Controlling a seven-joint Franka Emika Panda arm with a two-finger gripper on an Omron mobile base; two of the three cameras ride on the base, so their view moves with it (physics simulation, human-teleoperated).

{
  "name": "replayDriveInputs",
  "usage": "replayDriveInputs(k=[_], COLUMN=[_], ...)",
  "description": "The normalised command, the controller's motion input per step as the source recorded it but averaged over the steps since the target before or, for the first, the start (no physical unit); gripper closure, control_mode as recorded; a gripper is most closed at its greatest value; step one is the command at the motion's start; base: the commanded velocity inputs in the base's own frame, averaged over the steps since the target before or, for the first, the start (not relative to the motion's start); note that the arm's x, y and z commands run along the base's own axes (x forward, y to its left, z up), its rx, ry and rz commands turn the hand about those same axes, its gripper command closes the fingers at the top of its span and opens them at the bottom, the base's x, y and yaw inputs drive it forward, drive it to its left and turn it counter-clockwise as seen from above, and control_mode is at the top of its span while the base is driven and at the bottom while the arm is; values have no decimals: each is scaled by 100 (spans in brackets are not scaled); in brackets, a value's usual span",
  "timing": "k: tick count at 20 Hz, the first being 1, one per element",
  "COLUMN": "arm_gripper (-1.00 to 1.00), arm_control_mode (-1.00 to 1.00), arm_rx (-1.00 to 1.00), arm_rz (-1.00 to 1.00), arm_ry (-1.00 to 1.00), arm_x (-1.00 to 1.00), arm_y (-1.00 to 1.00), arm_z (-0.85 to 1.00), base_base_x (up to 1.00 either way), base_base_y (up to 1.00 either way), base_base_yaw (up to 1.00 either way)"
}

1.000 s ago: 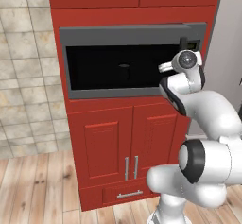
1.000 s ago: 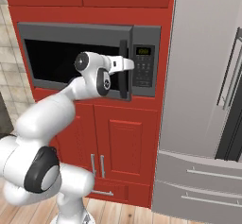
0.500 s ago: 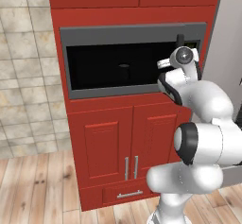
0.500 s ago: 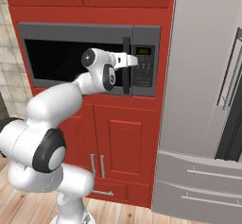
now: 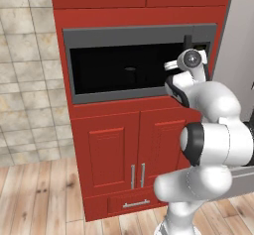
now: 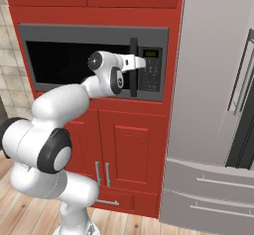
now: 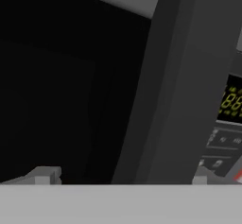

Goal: Pick the mug from the counter and place it inside the microwave. Then close the microwave.

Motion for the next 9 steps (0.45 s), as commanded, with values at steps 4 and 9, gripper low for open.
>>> replayDriveInputs(k=[4,9], arm_gripper=[-100,-100], arm_control_mode=[-100,-100], arm_rx=[0,0], arm_rz=[0,0], arm_ry=[0,0], arm_x=[31,9], arm_y=[0,0], arm_z=[0,0], base_base_x=[0,0], base_base_y=[0,0], base_base_yaw=[0,0])
